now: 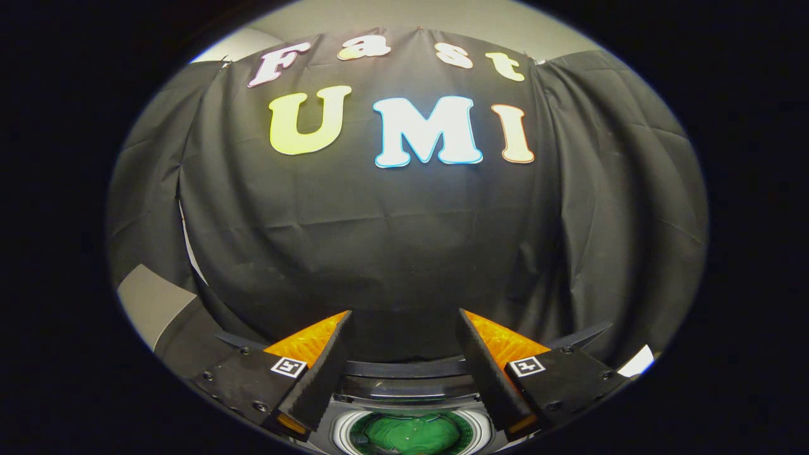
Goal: Put the clothes into the washing machine and then close the washing machine lid.
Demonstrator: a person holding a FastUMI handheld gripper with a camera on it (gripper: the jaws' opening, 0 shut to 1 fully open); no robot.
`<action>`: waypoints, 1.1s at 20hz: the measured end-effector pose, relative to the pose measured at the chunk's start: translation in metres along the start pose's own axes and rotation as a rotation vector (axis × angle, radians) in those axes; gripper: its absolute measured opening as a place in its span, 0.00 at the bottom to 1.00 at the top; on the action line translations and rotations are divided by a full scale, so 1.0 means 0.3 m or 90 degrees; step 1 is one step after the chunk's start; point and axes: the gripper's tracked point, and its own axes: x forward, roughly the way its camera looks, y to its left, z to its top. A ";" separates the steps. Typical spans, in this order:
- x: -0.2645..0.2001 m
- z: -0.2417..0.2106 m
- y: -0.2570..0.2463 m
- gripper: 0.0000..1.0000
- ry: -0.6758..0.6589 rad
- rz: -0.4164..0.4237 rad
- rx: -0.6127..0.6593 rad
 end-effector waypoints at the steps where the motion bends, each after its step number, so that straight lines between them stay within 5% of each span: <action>1: -0.009 -0.005 0.001 1.00 -0.006 0.001 -0.001; 14: -0.209 -0.120 0.003 1.00 -0.115 0.003 -0.003; 22: -0.429 -0.324 -0.032 1.00 -0.178 -0.003 0.006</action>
